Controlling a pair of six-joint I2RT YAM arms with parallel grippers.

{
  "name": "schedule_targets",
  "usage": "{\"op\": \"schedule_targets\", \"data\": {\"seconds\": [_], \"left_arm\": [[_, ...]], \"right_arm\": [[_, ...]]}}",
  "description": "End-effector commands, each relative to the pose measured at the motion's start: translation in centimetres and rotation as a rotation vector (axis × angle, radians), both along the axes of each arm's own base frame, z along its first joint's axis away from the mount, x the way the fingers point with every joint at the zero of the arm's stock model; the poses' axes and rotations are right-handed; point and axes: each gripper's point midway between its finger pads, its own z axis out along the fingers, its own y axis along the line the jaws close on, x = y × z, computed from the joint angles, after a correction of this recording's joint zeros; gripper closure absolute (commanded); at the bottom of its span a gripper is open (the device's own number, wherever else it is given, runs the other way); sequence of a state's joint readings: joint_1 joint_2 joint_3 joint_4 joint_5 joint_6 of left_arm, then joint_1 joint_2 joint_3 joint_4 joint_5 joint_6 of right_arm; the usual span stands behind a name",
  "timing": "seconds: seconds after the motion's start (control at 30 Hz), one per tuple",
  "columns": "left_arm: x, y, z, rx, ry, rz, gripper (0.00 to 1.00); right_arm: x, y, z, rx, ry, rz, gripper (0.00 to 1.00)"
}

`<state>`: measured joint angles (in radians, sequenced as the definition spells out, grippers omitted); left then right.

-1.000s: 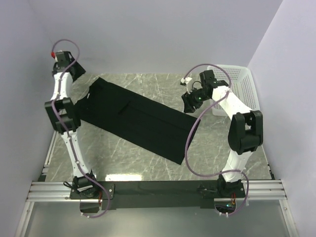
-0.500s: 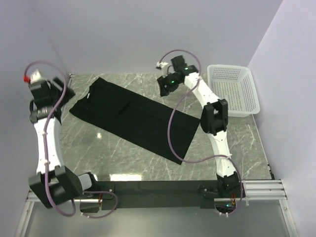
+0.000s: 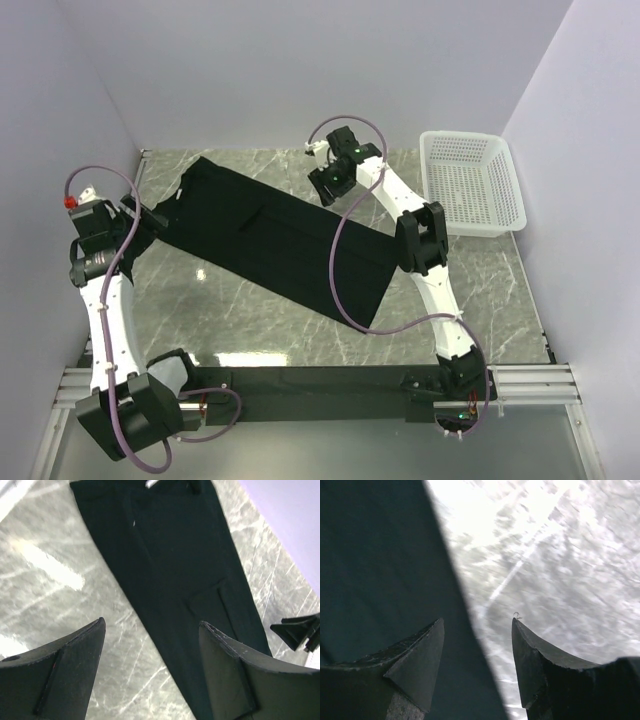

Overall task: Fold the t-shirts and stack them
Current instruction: Fold the tshirt

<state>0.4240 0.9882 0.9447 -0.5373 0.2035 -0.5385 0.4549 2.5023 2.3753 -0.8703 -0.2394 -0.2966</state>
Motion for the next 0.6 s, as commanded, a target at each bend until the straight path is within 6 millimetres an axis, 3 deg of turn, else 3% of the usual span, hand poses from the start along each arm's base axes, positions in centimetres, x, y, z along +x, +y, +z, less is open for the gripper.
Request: {"op": "schedule_targets", "data": {"seconds": [0.0,0.57], "left_arm": [[-0.4,-0.9,-0.6,-0.045,-0.004,-0.016,0.20],[-0.5,-1.1,-1.2,-0.063,0.002,-0.020,0.20]], "right_arm": [[0.6,-1.5,-0.4,-0.092,-0.047,0.079,0.37],[-1.9,-0.9,-3.0,-0.100,0.067,0.181,0.37]]}}
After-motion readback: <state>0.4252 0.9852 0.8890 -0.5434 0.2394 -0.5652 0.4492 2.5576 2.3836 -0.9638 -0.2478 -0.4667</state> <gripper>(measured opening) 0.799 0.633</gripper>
